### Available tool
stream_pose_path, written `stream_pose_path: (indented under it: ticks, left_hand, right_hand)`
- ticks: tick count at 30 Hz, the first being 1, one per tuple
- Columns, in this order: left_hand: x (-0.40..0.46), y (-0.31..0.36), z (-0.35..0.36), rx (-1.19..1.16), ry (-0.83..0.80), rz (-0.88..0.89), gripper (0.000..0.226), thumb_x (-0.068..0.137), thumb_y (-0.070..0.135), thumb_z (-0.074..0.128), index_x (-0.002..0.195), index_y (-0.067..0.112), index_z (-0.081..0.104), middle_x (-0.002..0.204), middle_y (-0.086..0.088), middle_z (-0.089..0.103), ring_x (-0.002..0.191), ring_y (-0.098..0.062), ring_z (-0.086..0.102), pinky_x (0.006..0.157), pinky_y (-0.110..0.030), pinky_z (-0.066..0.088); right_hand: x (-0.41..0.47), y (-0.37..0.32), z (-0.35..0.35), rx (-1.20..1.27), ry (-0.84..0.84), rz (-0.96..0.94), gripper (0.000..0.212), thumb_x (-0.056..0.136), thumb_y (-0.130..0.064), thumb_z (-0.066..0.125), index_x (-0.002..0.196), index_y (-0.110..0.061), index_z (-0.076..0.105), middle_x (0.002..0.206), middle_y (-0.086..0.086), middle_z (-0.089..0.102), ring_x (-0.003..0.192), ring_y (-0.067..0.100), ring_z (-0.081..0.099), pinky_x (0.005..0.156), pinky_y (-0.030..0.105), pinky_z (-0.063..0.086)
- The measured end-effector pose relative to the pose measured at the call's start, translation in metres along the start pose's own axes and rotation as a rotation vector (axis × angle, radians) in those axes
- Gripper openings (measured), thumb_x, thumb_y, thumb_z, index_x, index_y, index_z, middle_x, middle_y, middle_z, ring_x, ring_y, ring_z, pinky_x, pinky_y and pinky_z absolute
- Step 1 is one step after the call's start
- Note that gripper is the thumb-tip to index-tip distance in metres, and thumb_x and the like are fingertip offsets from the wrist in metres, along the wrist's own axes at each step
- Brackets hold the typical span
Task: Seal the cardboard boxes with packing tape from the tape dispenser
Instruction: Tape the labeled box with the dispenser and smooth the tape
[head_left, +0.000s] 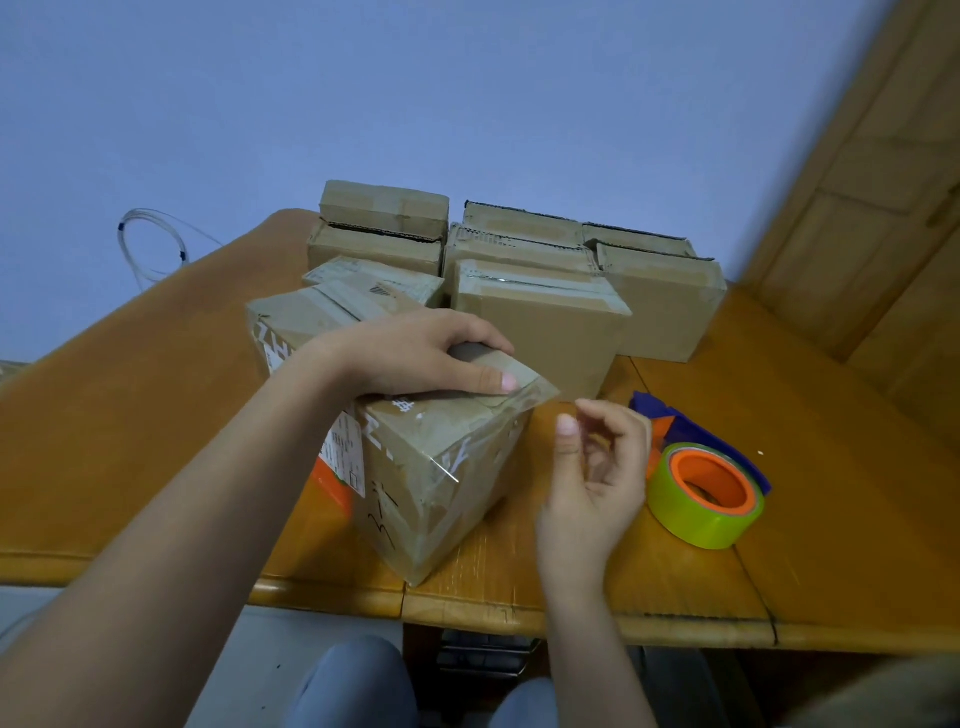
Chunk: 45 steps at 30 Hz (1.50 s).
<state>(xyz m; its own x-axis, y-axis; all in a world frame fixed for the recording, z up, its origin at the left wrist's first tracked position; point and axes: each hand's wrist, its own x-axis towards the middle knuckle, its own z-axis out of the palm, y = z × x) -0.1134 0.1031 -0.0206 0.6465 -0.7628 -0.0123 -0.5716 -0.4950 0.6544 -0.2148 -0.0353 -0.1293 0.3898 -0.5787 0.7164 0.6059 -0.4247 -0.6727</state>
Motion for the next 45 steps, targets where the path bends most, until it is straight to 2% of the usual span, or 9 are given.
stream_pose_path:
  ticks: [3,6,9,19,24,31,38,43,45]
  left_hand:
    - [0.001,0.000,-0.001,-0.010,-0.004,0.000,0.062,0.070,0.065,0.057,0.125,0.037,0.057,0.115,0.019,0.059,0.102,0.001,0.058,0.086,-0.021,0.048]
    - [0.001,0.001,-0.001,-0.027,-0.009,-0.010,0.062,0.070,0.064,0.057,0.126,0.036,0.057,0.115,0.018,0.059,0.100,0.001,0.059,0.080,-0.017,0.046]
    - [0.000,0.002,0.000,-0.038,-0.015,-0.018,0.063,0.070,0.063,0.058,0.127,0.034,0.057,0.116,0.016,0.059,0.099,0.000,0.059,0.079,-0.018,0.047]
    - [0.001,0.002,-0.002,0.012,-0.018,0.015,0.069,0.071,0.064,0.056,0.129,0.028,0.056,0.120,0.014,0.057,0.107,-0.002,0.056,0.091,-0.023,0.046]
    - [0.002,0.001,-0.002,0.036,-0.017,0.030,0.068,0.072,0.062,0.056,0.130,0.027,0.056,0.121,0.015,0.054,0.109,0.000,0.051,0.089,-0.016,0.040]
    - [0.003,0.001,-0.002,0.047,-0.018,0.044,0.071,0.073,0.062,0.055,0.133,0.024,0.055,0.123,0.013,0.053,0.114,-0.003,0.049,0.097,-0.022,0.039]
    - [0.003,0.001,-0.001,0.066,-0.010,0.051,0.070,0.074,0.060,0.055,0.134,0.024,0.053,0.122,0.016,0.050,0.112,0.001,0.045,0.084,-0.006,0.033]
    - [0.006,-0.003,-0.001,0.111,-0.029,0.060,0.069,0.074,0.069,0.055,0.132,0.032,0.053,0.127,0.016,0.051,0.118,-0.002,0.045,0.100,-0.023,0.036]
    - [0.006,-0.003,0.000,0.116,-0.031,0.055,0.070,0.072,0.068,0.053,0.132,0.033,0.053,0.127,0.016,0.051,0.118,-0.002,0.045,0.102,-0.026,0.036]
  right_hand:
    - [-0.006,-0.012,0.000,0.023,0.021,0.275,0.007,0.088,-0.030,0.059,0.087,-0.035,0.064,0.090,0.000,0.061,0.084,0.012,0.058,0.072,0.025,0.048]
    - [-0.007,-0.024,0.005,0.158,0.008,0.648,0.016,0.095,-0.019,0.054,0.087,-0.023,0.068,0.080,-0.008,0.068,0.077,0.009,0.061,0.067,0.027,0.048]
    - [0.001,-0.037,0.007,0.334,-0.008,0.832,0.020,0.096,-0.012,0.050,0.090,-0.013,0.069,0.079,-0.001,0.068,0.072,0.010,0.060,0.061,0.022,0.048]
    - [0.010,-0.055,0.008,0.355,-0.101,0.954,0.018,0.094,-0.009,0.054,0.086,-0.012,0.070,0.068,-0.003,0.062,0.060,0.007,0.055,0.055,0.018,0.043]
    - [0.014,-0.057,0.012,0.364,-0.116,0.944,0.012,0.091,-0.010,0.058,0.085,-0.012,0.068,0.070,-0.002,0.062,0.061,0.007,0.055,0.055,0.018,0.044]
    - [0.019,-0.057,0.008,0.364,-0.192,0.998,0.020,0.094,-0.008,0.054,0.076,-0.011,0.064,0.062,-0.003,0.056,0.057,0.007,0.051,0.053,0.018,0.042]
    - [0.033,-0.056,-0.001,0.349,-0.399,1.066,0.024,0.097,-0.008,0.045,0.075,-0.012,0.053,0.061,-0.002,0.046,0.053,0.008,0.041,0.050,0.019,0.032]
    - [0.044,-0.057,-0.007,0.403,-0.483,1.161,0.020,0.095,-0.007,0.048,0.075,-0.012,0.051,0.062,-0.001,0.043,0.053,0.007,0.038,0.047,0.018,0.031]
    - [0.043,-0.056,-0.009,0.351,-0.472,1.106,0.022,0.094,-0.006,0.049,0.074,-0.012,0.052,0.061,-0.001,0.043,0.053,0.008,0.038,0.049,0.019,0.030]
